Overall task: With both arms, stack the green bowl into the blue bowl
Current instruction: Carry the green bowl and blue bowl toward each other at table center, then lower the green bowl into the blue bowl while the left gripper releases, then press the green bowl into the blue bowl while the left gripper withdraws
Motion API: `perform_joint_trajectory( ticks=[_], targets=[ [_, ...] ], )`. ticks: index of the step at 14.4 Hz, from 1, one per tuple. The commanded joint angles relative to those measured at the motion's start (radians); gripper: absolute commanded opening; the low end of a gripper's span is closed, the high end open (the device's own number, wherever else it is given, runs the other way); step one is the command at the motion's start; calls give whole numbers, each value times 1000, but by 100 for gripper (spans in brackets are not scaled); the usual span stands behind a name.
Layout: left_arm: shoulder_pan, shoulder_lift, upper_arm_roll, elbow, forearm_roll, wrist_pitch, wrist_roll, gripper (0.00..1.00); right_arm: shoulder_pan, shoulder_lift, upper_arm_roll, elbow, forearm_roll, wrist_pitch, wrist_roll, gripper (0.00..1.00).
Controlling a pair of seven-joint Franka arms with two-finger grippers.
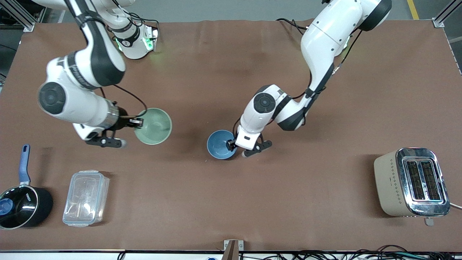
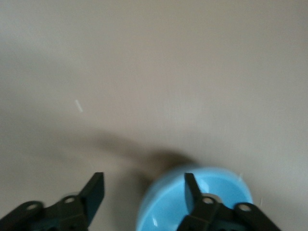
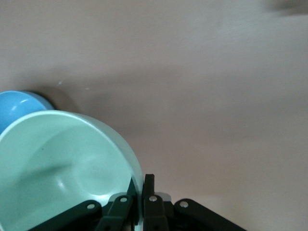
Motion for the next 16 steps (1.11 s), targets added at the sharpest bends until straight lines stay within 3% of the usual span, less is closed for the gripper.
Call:
perform_joint_trajectory(
  ticks=[1, 3, 7, 10, 16],
  targets=[
    [54, -66, 27, 93, 74, -230, 20, 100, 35, 48, 64, -3, 16, 84, 122, 0],
    [154, -129, 24, 96, 127, -309, 137, 100, 65, 94, 97, -2, 16, 157, 188, 0],
    [309, -262, 12, 99, 105, -511, 490, 100, 147, 194, 124, 6, -24, 331, 339, 0],
    [424, -345, 10, 102, -48, -648, 664, 100, 164, 251, 124, 24, -37, 429, 363, 0],
    [481, -516, 21, 102, -70, -829, 940, 100, 187, 320, 124, 69, -148, 451, 431, 1]
  ],
)
